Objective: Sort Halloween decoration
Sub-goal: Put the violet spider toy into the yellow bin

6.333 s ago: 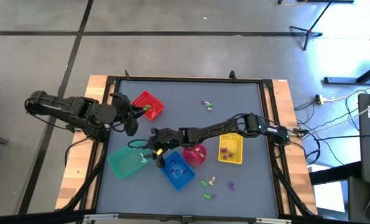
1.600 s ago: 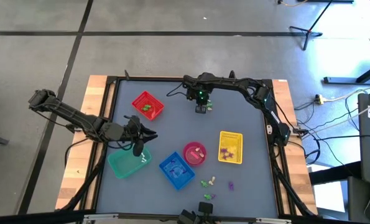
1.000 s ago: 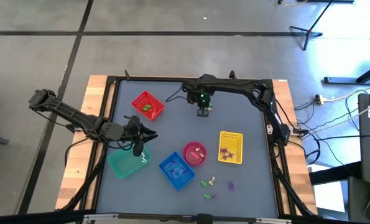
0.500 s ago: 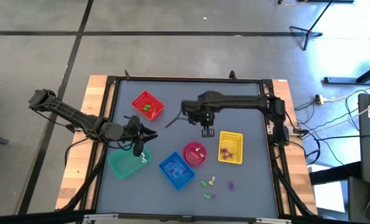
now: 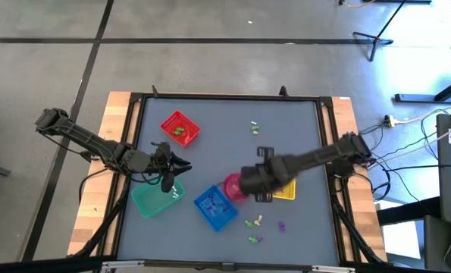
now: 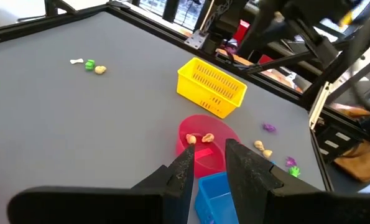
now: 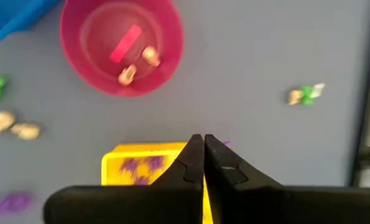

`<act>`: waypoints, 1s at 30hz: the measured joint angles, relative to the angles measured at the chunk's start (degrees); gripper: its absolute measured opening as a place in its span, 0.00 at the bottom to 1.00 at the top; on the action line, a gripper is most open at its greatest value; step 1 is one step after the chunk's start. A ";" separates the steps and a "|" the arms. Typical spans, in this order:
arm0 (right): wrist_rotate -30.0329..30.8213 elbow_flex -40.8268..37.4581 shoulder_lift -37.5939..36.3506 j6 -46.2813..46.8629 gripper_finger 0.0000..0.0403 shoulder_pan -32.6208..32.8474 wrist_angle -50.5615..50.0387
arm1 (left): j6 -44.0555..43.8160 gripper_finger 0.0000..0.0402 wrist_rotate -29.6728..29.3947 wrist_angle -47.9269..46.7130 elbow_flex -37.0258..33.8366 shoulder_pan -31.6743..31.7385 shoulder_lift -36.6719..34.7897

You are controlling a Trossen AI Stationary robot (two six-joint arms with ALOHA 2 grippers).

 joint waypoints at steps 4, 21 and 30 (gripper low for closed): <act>4.60 -4.31 -0.57 8.26 0.00 5.76 0.08 | 0.01 0.19 0.00 0.92 0.00 0.01 0.01; -0.97 -43.97 -26.42 -1.99 0.00 11.19 23.38 | -0.41 0.19 -0.34 7.53 0.02 0.01 0.01; -0.91 -46.46 -27.13 -1.74 0.00 11.19 30.33 | -0.07 0.19 -0.04 8.38 0.02 0.01 0.01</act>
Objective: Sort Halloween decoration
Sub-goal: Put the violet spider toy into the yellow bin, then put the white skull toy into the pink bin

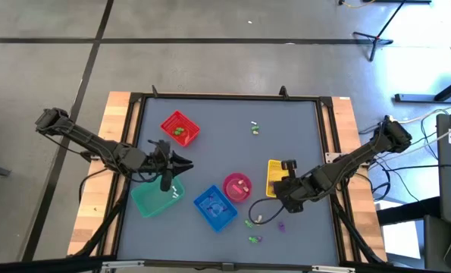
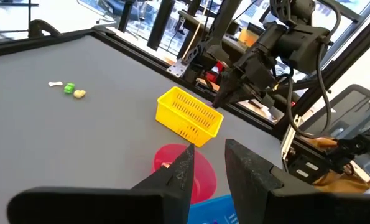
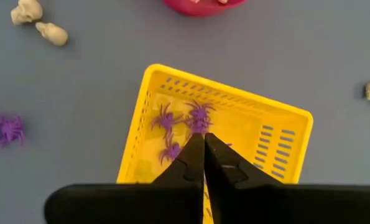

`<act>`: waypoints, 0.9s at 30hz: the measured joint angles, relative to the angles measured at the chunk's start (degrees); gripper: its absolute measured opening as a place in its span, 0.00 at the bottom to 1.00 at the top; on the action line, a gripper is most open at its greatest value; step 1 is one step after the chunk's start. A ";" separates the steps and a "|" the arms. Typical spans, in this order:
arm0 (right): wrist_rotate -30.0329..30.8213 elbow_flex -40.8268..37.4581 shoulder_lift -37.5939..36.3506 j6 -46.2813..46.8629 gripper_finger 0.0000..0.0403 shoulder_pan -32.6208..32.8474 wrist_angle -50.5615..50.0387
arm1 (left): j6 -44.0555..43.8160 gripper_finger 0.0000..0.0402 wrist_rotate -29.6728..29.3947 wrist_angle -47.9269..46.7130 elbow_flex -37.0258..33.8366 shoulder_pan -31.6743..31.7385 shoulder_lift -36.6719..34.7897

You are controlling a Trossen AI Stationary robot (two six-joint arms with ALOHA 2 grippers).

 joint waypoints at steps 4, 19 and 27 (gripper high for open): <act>-0.02 0.00 0.04 1.11 0.05 0.00 0.66 | 0.00 0.19 0.21 -0.03 0.00 0.00 0.00; -4.92 1.74 0.06 3.49 0.51 0.00 0.62 | 0.02 0.19 3.52 -0.03 0.00 0.00 0.00; -14.54 7.82 0.06 15.45 0.53 0.11 2.10 | 0.00 0.19 3.50 -0.05 0.00 0.00 0.00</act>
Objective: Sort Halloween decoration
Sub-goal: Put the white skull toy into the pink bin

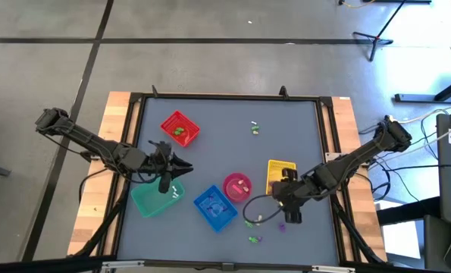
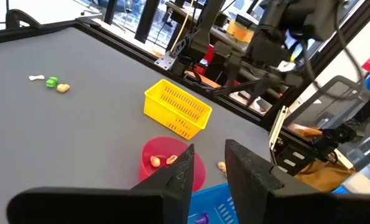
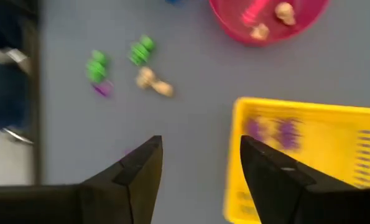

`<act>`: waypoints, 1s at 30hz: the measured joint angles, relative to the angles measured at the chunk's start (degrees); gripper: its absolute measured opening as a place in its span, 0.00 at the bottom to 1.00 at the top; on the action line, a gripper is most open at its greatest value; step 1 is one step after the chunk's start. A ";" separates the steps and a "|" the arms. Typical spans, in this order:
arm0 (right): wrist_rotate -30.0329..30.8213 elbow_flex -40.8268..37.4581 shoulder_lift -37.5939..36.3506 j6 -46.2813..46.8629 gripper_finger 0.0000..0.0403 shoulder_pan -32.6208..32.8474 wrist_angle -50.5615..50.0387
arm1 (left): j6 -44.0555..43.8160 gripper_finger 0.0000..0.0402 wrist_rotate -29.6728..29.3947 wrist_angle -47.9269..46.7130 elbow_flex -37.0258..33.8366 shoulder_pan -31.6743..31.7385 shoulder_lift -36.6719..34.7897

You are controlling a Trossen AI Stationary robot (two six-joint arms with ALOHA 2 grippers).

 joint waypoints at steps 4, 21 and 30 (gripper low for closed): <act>-0.50 0.36 0.02 2.93 0.53 0.00 5.89 | 0.00 0.19 -0.01 0.00 0.00 0.00 0.00; -4.70 0.40 13.31 -26.84 0.53 0.11 20.30 | 0.00 0.19 -0.01 -0.03 -0.02 0.00 0.00; -4.98 0.40 21.20 -35.05 0.53 0.00 20.38 | -0.01 0.19 -0.01 -0.03 -0.02 0.00 0.00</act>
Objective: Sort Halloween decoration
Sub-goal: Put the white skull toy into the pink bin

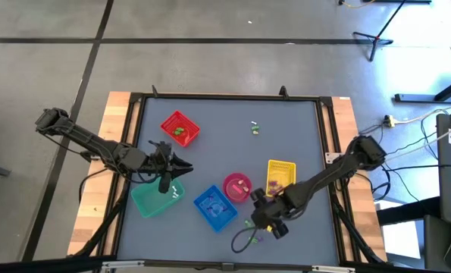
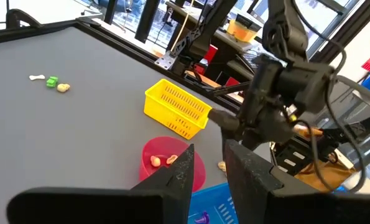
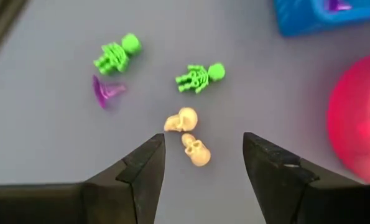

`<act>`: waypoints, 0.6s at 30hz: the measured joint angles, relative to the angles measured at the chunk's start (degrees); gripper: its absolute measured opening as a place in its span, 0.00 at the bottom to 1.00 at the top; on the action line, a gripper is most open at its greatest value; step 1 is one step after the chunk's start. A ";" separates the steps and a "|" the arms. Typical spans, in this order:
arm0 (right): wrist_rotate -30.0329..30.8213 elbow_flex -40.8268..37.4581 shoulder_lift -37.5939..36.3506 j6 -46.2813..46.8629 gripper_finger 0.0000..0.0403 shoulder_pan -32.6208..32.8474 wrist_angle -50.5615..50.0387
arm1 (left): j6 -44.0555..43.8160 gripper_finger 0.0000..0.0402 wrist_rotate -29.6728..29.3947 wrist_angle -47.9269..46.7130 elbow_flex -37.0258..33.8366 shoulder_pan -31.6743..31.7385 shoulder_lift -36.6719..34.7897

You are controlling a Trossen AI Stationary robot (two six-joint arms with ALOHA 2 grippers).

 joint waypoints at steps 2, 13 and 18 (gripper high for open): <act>0.00 0.00 1.22 -1.42 0.53 0.00 0.01 | 0.01 0.19 -0.01 0.01 0.00 0.00 0.00; 0.46 0.00 4.34 -3.62 0.53 0.00 -0.01 | -0.01 0.19 -0.01 0.01 -0.02 0.01 0.00; 0.46 0.00 6.05 -3.62 0.53 0.00 -0.18 | -0.01 0.19 0.00 0.01 -0.02 0.00 0.00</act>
